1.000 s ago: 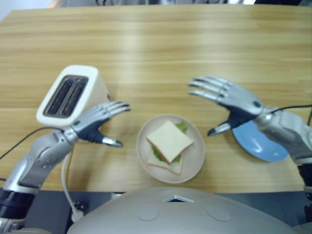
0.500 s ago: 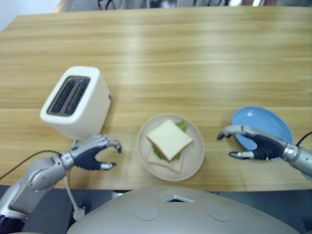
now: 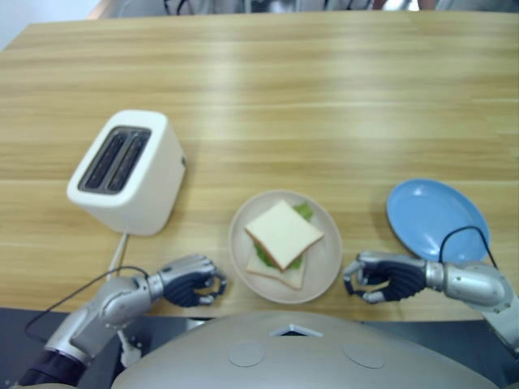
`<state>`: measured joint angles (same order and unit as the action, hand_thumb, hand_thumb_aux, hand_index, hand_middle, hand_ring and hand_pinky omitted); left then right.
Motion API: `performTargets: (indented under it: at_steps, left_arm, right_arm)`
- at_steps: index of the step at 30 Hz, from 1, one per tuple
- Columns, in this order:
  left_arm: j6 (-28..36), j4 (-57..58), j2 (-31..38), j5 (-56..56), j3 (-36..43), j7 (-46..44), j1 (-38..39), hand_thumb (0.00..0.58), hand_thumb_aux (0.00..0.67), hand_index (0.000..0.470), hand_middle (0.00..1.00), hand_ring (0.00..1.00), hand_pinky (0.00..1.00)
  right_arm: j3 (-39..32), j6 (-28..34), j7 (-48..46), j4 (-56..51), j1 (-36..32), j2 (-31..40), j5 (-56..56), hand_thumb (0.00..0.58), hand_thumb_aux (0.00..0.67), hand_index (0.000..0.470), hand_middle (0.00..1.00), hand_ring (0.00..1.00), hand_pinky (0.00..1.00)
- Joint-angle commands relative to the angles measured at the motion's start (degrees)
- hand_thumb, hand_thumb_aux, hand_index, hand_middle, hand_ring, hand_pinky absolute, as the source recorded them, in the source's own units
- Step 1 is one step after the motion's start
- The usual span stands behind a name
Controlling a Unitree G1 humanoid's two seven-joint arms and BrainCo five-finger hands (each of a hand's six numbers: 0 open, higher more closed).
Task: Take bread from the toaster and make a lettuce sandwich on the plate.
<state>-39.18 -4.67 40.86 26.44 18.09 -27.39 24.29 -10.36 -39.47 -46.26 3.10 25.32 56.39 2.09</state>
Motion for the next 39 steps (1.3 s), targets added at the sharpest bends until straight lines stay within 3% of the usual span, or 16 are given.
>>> performTargets:
  at_steps: [1,11,21,31,35,39]
  left_arm:
    - [-0.45,1.77,-0.44,-0.86,1.61,-0.48,-1.48,0.580,0.670,0.460,1.00,1.00,1.00]
    - [1.24,14.72,-10.62,6.39,1.67,12.58,-15.77,0.580,0.670,0.460,1.00,1.00,1.00]
    - [-1.89,31.47,-14.44,14.75,6.59,24.77,-27.49,0.580,0.670,0.460,1.00,1.00,1.00]
    - [-2.74,48.74,-16.83,18.40,9.57,37.46,-39.33,0.580,0.670,0.460,1.00,1.00,1.00]
    - [-4.29,50.95,-17.00,18.79,10.77,40.36,-41.13,0.580,0.670,0.460,1.00,1.00,1.00]
    - [-6.36,45.86,-15.35,16.10,9.27,40.02,-39.54,0.580,0.670,0.460,1.00,1.00,1.00]
  right_arm:
    - [-2.85,0.90,-2.10,-0.62,-0.03,-1.14,-2.14,0.580,0.670,0.460,1.00,1.00,1.00]
    - [-6.15,-0.86,2.64,-9.59,-8.78,-11.41,-10.59,0.580,0.670,0.460,1.00,1.00,1.00]
    - [-7.09,-4.73,12.23,-23.20,-17.71,-20.20,-18.12,0.580,0.670,0.460,1.00,1.00,1.00]
    - [-8.03,-8.98,23.20,-43.52,-30.52,-27.43,-23.55,0.580,0.670,0.460,1.00,1.00,1.00]
    - [-8.50,-11.45,25.01,-45.69,-31.61,-28.19,-23.89,0.580,0.670,0.460,1.00,1.00,1.00]
    - [-7.82,-14.18,22.24,-38.99,-27.75,-25.52,-18.23,0.580,0.670,0.460,1.00,1.00,1.00]
